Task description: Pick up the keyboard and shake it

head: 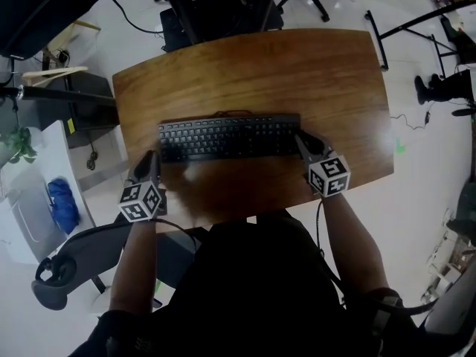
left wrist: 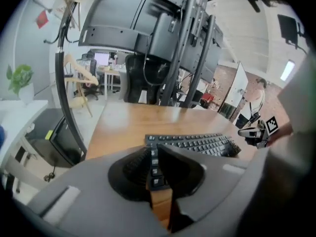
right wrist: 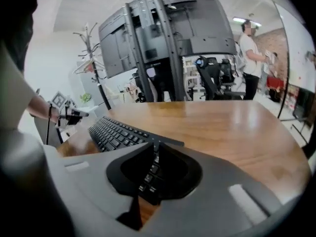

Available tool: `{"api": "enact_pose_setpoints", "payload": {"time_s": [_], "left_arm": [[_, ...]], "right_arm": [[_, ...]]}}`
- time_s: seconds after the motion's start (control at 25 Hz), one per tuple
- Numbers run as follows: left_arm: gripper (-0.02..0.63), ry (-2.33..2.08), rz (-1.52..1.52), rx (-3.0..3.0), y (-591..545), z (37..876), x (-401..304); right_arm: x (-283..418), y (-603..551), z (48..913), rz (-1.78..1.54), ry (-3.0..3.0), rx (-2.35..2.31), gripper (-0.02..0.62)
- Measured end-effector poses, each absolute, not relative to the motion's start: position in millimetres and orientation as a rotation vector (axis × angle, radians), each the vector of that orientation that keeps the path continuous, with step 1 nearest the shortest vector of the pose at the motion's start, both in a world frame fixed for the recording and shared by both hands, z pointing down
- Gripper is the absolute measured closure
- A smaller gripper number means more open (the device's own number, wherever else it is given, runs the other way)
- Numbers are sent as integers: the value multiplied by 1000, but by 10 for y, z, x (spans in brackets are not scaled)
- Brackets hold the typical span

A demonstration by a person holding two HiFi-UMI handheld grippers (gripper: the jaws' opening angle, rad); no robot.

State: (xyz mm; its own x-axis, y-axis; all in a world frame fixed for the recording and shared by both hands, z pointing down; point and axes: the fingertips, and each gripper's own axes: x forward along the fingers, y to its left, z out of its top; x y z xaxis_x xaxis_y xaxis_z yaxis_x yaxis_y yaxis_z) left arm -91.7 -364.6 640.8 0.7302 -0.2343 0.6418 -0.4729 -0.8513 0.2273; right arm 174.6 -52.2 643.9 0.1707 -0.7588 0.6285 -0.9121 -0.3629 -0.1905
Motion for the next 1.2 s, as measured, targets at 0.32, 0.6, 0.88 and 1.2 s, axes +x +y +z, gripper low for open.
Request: {"api": "enact_pose_setpoints", "payload": {"time_s": [0.32,0.6,0.88,1.2], "left_arm": [[607,-750,470,3007,-3369,5045,-239],[607,-610,475,3101,-2863,4970,-319],[606,-628,510,3122,-2807,4941,-558],[607,-611,529,3154,-2789,4792,-636]], "right_arm": [[1396,-1080,5780,688,-1756,2232,594],[1222,-1030,5894,666,-1675,2146,595],[1244,-1023,5851,656,-1703,2165,594],[1248,-1057,5843,673,-1697,2181,595]]}}
